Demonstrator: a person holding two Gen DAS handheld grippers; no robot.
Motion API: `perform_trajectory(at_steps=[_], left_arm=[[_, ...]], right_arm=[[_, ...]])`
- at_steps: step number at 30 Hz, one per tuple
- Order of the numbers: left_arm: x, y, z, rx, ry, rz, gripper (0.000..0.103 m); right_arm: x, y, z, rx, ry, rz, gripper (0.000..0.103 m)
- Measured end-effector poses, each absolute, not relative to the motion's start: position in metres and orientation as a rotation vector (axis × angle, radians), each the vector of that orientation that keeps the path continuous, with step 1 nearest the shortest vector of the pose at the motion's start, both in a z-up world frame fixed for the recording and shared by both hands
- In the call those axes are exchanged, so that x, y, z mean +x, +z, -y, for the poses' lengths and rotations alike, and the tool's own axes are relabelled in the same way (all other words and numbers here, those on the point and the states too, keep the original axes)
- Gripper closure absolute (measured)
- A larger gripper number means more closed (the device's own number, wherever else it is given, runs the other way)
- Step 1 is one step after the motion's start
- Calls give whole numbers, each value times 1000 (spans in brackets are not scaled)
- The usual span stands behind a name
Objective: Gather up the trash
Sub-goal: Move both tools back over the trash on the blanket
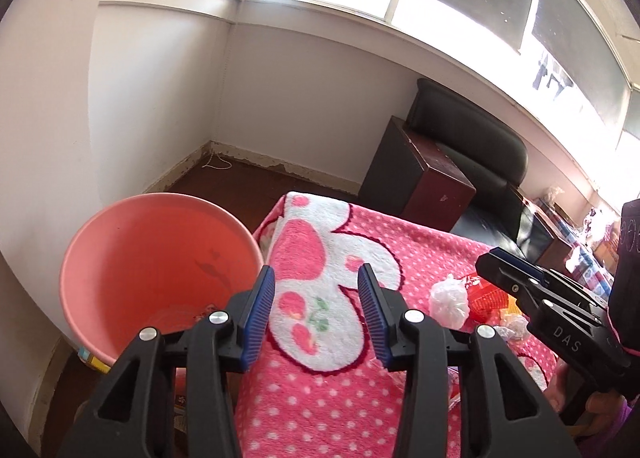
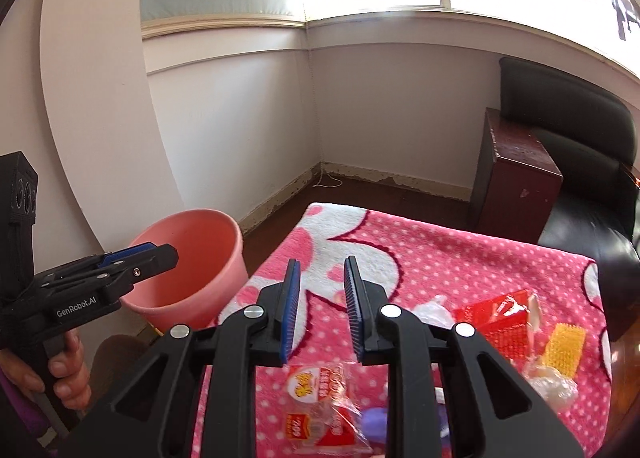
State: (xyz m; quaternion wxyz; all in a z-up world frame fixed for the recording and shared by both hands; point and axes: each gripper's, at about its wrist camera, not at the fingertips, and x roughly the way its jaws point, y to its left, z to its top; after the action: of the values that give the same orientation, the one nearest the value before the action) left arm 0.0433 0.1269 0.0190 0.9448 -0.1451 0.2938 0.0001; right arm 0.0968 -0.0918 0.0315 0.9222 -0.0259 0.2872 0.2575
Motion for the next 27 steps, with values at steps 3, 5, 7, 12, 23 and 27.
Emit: perform_trajectory(at_steps=[3,5,7,12,23,27], left_arm=[[49,18,-107,-278,-45,-619,61],[53,17,-94,-266,-73,-629,61],[56,16,-82,-252,-99,-636,61],[64,7,-55,-224,-157,-672,60],[80,-8,-6,-158,-298,-750,60],[96,-12,10,-165,-334,-790,60]], right_arm=[[95,24,122,-47,463,-604,80],[93,18,143,-42,417,-615,80],[92,13,163,-29,373,-629,80],[89,1,205,10,283,-654,80],[84,-20,272,95,145,-706,80],[83,-27,285,128,121,-725,80]])
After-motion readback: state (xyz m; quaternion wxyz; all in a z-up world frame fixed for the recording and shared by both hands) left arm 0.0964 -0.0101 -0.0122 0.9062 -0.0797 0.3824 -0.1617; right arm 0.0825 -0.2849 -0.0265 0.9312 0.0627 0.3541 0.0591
